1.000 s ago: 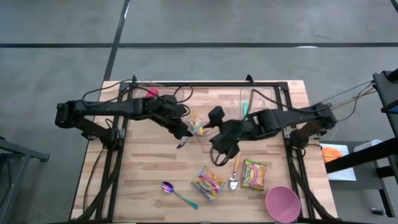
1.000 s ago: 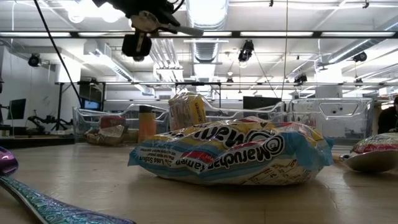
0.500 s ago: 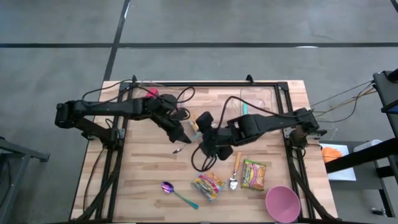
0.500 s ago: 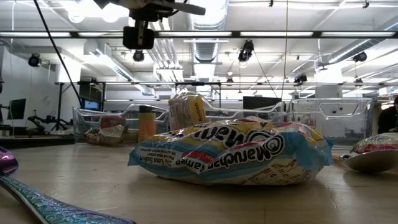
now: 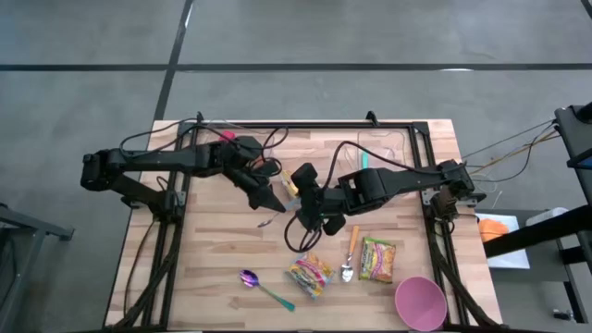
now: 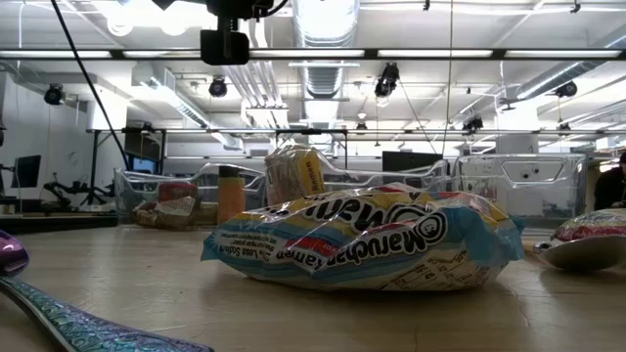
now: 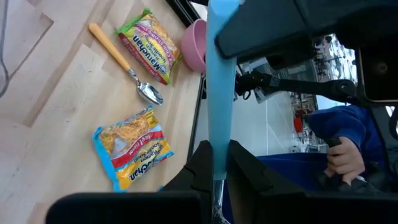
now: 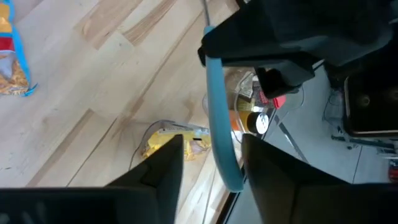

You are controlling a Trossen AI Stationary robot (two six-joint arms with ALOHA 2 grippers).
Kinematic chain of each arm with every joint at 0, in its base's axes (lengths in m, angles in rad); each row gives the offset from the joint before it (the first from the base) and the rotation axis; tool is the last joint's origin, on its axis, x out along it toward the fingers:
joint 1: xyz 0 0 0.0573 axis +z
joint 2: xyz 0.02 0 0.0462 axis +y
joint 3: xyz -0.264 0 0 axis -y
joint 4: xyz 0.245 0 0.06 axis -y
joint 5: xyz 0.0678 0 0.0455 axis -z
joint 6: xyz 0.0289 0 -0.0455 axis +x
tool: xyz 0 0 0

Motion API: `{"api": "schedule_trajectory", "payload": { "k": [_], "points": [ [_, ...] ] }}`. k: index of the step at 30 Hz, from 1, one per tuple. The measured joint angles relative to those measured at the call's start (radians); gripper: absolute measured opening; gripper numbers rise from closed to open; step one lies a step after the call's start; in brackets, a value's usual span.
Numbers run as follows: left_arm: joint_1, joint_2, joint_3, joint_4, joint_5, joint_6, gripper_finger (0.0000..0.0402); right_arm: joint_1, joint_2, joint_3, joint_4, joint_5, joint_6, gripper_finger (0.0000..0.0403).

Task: Pick & Place Food Item
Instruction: Put the light blue spoon into the right transparent bin

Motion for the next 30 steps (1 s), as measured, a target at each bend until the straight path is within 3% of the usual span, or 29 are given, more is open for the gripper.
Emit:
{"api": "schedule_trajectory", "payload": {
  "k": [11, 23, 25, 30],
  "points": [
    [0.003, 0.0, 0.003, 0.008, 0.001, -0.006, 0.0023, 0.0, 0.0, 0.0, 0.034, -0.002, -0.033, 0.0048],
    [0.004, 0.0, 0.003, 0.018, 0.009, -0.007, 0.0023, -0.001, 0.0, -0.006, 0.033, 0.028, -0.017, 0.0028],
    [0.005, 0.0, 0.003, 0.023, 0.009, -0.007, 0.0037, -0.001, 0.0, -0.002, 0.025, 0.028, -0.004, 0.0027],
    [0.008, 0.0, 0.004, 0.037, 0.011, -0.008, 0.0114, -0.002, 0.0, 0.0, 0.027, 0.029, 0.036, 0.0027]
  ]
}}
